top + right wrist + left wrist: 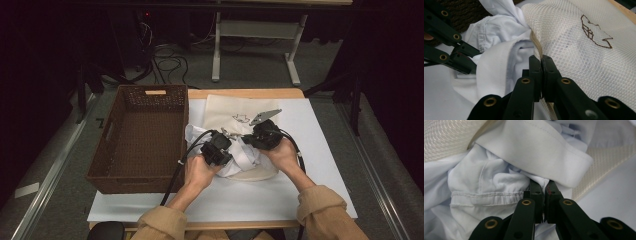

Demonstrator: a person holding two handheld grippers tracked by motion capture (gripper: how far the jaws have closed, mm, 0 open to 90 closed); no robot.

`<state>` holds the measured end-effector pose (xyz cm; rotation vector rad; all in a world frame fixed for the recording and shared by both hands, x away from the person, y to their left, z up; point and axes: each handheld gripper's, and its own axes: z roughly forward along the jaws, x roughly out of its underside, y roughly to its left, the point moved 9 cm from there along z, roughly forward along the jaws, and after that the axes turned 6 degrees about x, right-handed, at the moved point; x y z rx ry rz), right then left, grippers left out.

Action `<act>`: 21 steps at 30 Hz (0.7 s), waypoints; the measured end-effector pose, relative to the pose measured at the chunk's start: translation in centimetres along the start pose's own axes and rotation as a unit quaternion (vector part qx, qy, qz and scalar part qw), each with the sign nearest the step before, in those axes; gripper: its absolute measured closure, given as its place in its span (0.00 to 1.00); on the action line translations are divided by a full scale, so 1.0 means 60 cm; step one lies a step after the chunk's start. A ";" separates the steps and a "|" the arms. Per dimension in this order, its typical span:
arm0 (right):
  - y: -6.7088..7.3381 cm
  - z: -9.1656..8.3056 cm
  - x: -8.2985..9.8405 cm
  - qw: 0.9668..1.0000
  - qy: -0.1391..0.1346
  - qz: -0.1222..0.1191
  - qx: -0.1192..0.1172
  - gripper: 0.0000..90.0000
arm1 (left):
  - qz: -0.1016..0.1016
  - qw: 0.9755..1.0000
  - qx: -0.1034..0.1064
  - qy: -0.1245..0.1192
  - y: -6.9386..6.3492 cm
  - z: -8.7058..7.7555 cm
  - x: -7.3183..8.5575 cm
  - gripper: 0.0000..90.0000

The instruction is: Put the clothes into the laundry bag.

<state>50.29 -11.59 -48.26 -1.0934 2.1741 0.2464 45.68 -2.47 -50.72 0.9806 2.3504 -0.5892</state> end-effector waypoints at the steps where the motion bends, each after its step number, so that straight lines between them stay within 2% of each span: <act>1: 0.001 -0.001 -0.001 1.000 0.000 0.003 0.000 0.98 | -0.004 1.000 0.000 -0.004 0.003 0.000 -0.003 0.97; 3: 0.000 -0.003 -0.002 1.000 -0.002 -0.008 0.001 0.98 | -0.019 1.000 0.009 -0.015 0.006 0.003 -0.010 0.97; 6: 0.003 -0.008 -0.006 1.000 -0.005 -0.014 0.001 0.98 | -0.027 1.000 0.003 -0.015 0.012 0.009 -0.022 0.97; 10: 0.003 -0.011 -0.008 1.000 -0.005 -0.011 0.001 0.98 | -0.039 0.999 -0.028 0.001 0.027 0.027 -0.033 0.97; 12: 0.006 -0.011 -0.008 1.000 -0.006 -0.012 -0.001 0.98 | -0.055 0.998 -0.039 0.008 0.036 0.041 -0.034 0.98; 15: 0.011 -0.012 -0.008 1.000 -0.008 -0.017 -0.001 0.98 | -0.056 0.997 -0.051 0.022 0.043 0.052 -0.034 0.98; 18: 0.006 -0.013 -0.006 1.000 -0.009 -0.020 -0.001 0.98 | -0.045 0.998 -0.043 0.020 0.037 0.043 -0.034 0.96; 19: 0.004 -0.014 -0.004 1.000 -0.009 -0.015 -0.001 0.98 | -0.043 0.998 -0.040 0.018 0.035 0.039 -0.034 0.94; 21: -0.001 -0.013 -0.002 1.000 -0.008 -0.011 0.001 0.98 | -0.040 0.998 -0.036 0.021 0.030 0.031 -0.030 0.84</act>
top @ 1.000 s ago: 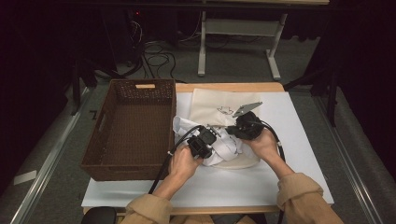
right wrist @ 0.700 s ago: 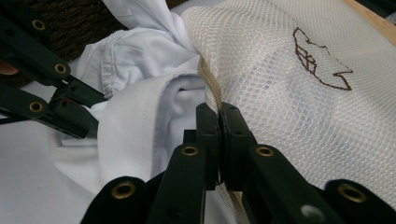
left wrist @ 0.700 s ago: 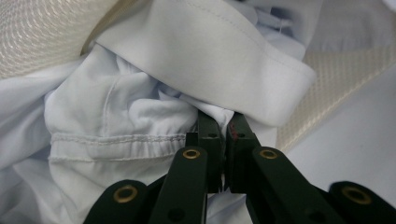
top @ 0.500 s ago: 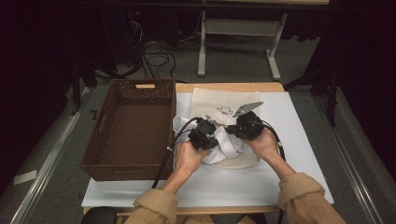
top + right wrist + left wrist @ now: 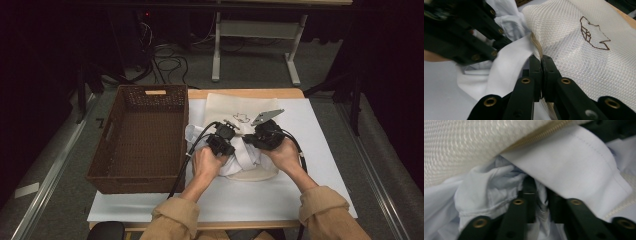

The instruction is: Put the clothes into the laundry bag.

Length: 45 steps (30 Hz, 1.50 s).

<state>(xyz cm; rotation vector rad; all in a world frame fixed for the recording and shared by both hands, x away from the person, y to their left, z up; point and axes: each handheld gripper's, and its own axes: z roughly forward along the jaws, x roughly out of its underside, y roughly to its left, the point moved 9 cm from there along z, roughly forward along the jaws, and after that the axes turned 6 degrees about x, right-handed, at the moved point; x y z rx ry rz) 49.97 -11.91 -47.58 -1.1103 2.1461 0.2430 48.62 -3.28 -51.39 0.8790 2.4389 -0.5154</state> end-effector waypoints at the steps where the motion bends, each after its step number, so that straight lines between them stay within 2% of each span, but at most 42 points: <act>1: 0.000 0.000 0.001 1.000 0.001 0.005 0.000 0.98 | 0.002 1.000 -0.004 0.003 -0.002 -0.004 0.003 0.79; 5: 0.000 0.001 0.001 1.000 -0.001 0.002 0.002 0.98 | 0.007 1.000 -0.005 0.009 -0.008 -0.022 0.014 0.65; 9: -0.003 0.003 0.002 1.000 -0.001 0.002 0.002 0.98 | 0.011 1.000 -0.001 0.004 -0.012 -0.050 0.019 0.59; 12: -0.001 0.005 0.001 1.000 0.000 0.002 0.003 0.98 | 0.017 1.000 0.018 0.000 -0.024 -0.068 0.022 0.52; 16: 0.000 0.007 0.000 1.000 0.002 -0.001 0.002 0.98 | 0.027 0.999 0.026 -0.001 -0.036 -0.067 0.019 0.47; 20: 0.001 0.008 -0.001 1.000 0.003 0.005 0.002 0.98 | 0.034 0.999 0.023 0.002 -0.041 -0.043 0.010 0.45; 22: 0.001 0.007 0.000 1.000 0.003 0.003 0.001 0.98 | 0.039 0.999 0.020 0.005 -0.042 -0.027 0.006 0.48; 23: 0.003 0.007 0.000 1.000 0.003 0.008 -0.001 0.98 | 0.044 0.999 0.017 0.009 -0.041 -0.018 0.004 0.54; 24: 0.001 0.006 0.001 1.000 0.004 0.003 0.001 0.98 | 0.047 0.999 0.015 0.015 -0.039 -0.011 0.004 0.61; 27: -0.001 0.004 0.001 1.000 0.001 0.006 0.000 0.98 | 0.024 0.999 0.030 0.016 -0.029 0.006 0.000 0.86; 29: -0.001 0.001 0.003 1.000 -0.001 0.006 0.001 0.98 | 0.011 0.999 0.037 0.007 -0.024 0.007 -0.004 0.93; 32: -0.002 -0.005 0.002 1.000 -0.008 0.000 0.002 0.98 | 0.015 0.999 0.028 -0.001 -0.023 0.005 -0.009 0.95; 35: 0.004 -0.009 0.003 1.000 -0.006 -0.001 -0.008 0.98 | 0.001 1.000 0.030 0.002 -0.018 0.007 -0.014 0.95; 38: 0.013 -0.009 0.001 1.000 -0.008 -0.018 -0.006 0.98 | -0.010 1.000 0.017 -0.008 -0.010 0.010 -0.024 0.95; 42: 0.020 -0.003 0.003 1.000 0.005 -0.020 -0.008 0.98 | -0.018 1.000 0.002 -0.021 0.008 0.018 -0.029 0.95; 45: 0.017 0.007 0.007 1.000 0.011 -0.017 -0.009 0.98 | -0.006 1.000 -0.010 -0.014 0.012 0.020 -0.027 0.85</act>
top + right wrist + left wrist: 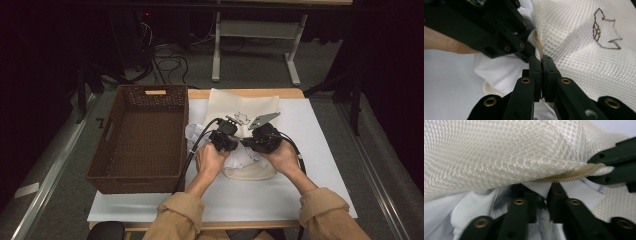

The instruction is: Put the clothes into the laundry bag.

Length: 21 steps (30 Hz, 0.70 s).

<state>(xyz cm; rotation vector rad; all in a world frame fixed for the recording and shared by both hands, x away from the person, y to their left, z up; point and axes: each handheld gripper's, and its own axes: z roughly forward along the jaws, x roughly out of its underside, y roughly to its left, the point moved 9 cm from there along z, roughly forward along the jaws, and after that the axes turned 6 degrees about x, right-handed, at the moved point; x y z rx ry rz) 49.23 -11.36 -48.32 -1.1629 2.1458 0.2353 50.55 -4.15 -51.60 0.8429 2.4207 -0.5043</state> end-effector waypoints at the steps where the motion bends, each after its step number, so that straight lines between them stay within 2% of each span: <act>1: -0.002 0.003 0.003 1.000 0.003 0.003 0.001 0.98 | 0.006 1.000 -0.005 0.007 0.001 -0.003 0.002 0.80; 2: -0.003 0.006 0.004 1.000 0.005 0.007 0.002 0.98 | 0.009 1.000 -0.006 0.011 0.000 -0.008 0.004 0.74; 4: -0.004 0.010 0.006 1.000 0.004 0.009 0.001 0.98 | 0.026 0.999 -0.013 0.018 -0.004 -0.021 0.008 0.64; 6: -0.003 0.012 0.007 1.000 0.003 0.009 0.001 0.98 | 0.043 0.999 -0.021 0.019 -0.008 -0.041 0.011 0.59; 9: -0.003 0.013 0.007 1.000 0.002 0.015 0.000 0.98 | 0.052 0.997 -0.040 0.028 0.000 -0.073 0.015 0.56; 12: -0.005 0.013 0.006 1.000 -0.001 0.010 0.000 0.98 | 0.039 0.997 -0.061 0.037 0.014 -0.099 0.019 0.54; 15: -0.004 0.012 0.006 1.000 -0.002 0.013 0.003 0.98 | 0.030 0.994 -0.088 0.061 0.029 -0.111 0.026 0.51; 19: -0.009 0.012 0.008 1.000 0.003 0.014 -0.002 0.98 | 0.018 0.990 -0.100 0.100 0.048 -0.109 0.030 0.49; 21: -0.012 0.010 0.008 1.000 0.003 0.016 0.000 0.98 | 0.003 0.990 -0.091 0.104 0.057 -0.100 0.028 0.47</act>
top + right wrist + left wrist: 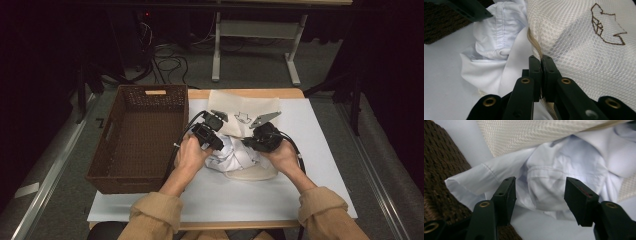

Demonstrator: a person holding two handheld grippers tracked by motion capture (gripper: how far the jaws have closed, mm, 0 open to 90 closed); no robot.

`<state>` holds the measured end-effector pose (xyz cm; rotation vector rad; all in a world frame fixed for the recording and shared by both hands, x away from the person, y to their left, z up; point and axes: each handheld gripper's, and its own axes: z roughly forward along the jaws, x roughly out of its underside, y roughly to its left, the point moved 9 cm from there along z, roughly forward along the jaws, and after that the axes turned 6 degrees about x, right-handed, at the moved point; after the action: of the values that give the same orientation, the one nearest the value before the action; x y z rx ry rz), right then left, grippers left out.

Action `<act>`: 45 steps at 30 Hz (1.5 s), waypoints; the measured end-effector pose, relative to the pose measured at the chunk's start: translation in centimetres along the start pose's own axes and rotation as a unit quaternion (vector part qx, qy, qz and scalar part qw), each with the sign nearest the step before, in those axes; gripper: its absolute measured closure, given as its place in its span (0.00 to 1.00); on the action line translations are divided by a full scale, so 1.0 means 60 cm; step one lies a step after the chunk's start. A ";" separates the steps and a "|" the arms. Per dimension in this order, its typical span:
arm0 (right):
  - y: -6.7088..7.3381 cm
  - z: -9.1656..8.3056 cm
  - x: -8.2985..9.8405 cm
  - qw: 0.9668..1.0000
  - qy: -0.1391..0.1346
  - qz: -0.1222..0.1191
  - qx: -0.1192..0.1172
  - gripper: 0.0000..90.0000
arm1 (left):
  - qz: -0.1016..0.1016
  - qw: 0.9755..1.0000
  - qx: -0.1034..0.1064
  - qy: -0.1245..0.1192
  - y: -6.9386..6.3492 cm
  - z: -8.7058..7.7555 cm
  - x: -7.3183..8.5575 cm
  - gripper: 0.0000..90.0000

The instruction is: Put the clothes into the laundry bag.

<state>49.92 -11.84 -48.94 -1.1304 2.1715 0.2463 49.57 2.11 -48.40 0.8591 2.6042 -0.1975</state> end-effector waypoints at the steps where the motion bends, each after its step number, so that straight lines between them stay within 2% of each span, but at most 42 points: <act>1: -0.001 -0.001 -0.001 1.000 -0.001 -0.003 -0.001 0.98 | -0.011 1.000 0.013 -0.002 0.001 0.008 -0.003 0.47; 2: -0.001 -0.003 0.000 1.000 0.001 0.000 0.000 0.98 | -0.018 1.000 0.022 0.002 0.002 0.016 -0.006 0.46; 5: 0.001 -0.003 -0.001 1.000 0.002 -0.001 -0.001 0.98 | -0.020 0.999 0.027 0.012 0.003 0.040 -0.011 0.46; 6: 0.000 -0.003 0.000 1.000 0.004 -0.003 -0.001 0.98 | -0.021 0.999 0.033 0.018 0.001 0.046 -0.011 0.53; 7: -0.001 -0.003 0.000 1.000 0.005 -0.004 -0.002 0.98 | -0.021 0.999 0.035 0.026 0.001 0.052 -0.010 0.67; 9: -0.002 -0.002 -0.002 1.000 0.004 -0.007 -0.001 0.98 | -0.011 0.999 0.023 0.034 0.003 0.060 -0.010 0.86; 11: 0.000 -0.003 -0.005 1.000 0.004 -0.005 0.001 0.98 | -0.004 0.999 0.023 0.035 0.000 0.062 -0.009 0.94; 13: 0.000 -0.004 -0.006 1.000 0.003 -0.010 0.001 0.98 | 0.002 0.999 0.031 0.030 -0.007 0.055 -0.006 0.95; 16: -0.004 -0.005 -0.006 1.000 0.001 -0.008 0.002 0.98 | 0.024 0.998 0.056 0.015 -0.030 0.040 -0.002 0.95; 20: -0.004 -0.007 -0.010 1.000 -0.006 0.000 -0.002 0.98 | 0.051 0.994 0.094 0.000 -0.070 0.019 -0.003 0.95; 23: 0.004 -0.008 -0.017 1.000 -0.009 -0.007 0.000 0.98 | 0.050 0.991 0.120 -0.017 -0.092 0.020 -0.014 0.95; 25: 0.010 -0.010 -0.021 1.000 -0.014 -0.013 -0.001 0.98 | 0.047 0.990 0.133 -0.025 -0.092 0.027 -0.019 0.95; 27: 0.012 -0.013 -0.019 1.000 -0.008 -0.021 -0.004 0.98 | 0.033 0.989 0.141 -0.040 -0.084 0.035 -0.028 0.95; 29: 0.014 -0.015 -0.018 1.000 -0.010 -0.021 -0.009 0.98 | 0.017 0.989 0.138 -0.055 -0.071 0.046 -0.037 0.95; 31: 0.018 -0.017 -0.019 1.000 -0.012 -0.020 -0.013 0.98 | -0.004 0.987 0.143 -0.069 -0.065 0.062 -0.045 0.95; 35: 0.031 -0.014 -0.013 0.999 -0.004 -0.034 -0.018 0.98 | -0.021 0.989 0.120 -0.084 -0.057 0.096 -0.052 0.95; 37: 0.032 -0.011 -0.009 0.999 -0.001 -0.034 -0.018 0.98 | -0.016 0.990 0.113 -0.085 -0.056 0.098 -0.052 0.94; 39: 0.025 -0.009 -0.007 0.999 -0.002 -0.032 -0.016 0.98 | -0.001 0.991 0.104 -0.082 -0.055 0.088 -0.050 0.91; 41: 0.020 -0.008 -0.005 1.000 -0.001 -0.020 -0.014 0.98 | 0.009 0.992 0.098 -0.076 -0.055 0.074 -0.046 0.80; 43: 0.015 -0.007 -0.005 1.000 -0.005 -0.017 -0.014 0.98 | 0.021 0.993 0.090 -0.073 -0.057 0.059 -0.041 0.69; 45: 0.015 -0.008 -0.004 1.000 -0.004 -0.011 -0.012 0.98 | 0.034 0.994 0.085 -0.067 -0.061 0.045 -0.033 0.63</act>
<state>49.09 -11.37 -48.52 -1.1645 2.1533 0.2659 49.71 -2.54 -50.00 0.9560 2.4567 -0.4480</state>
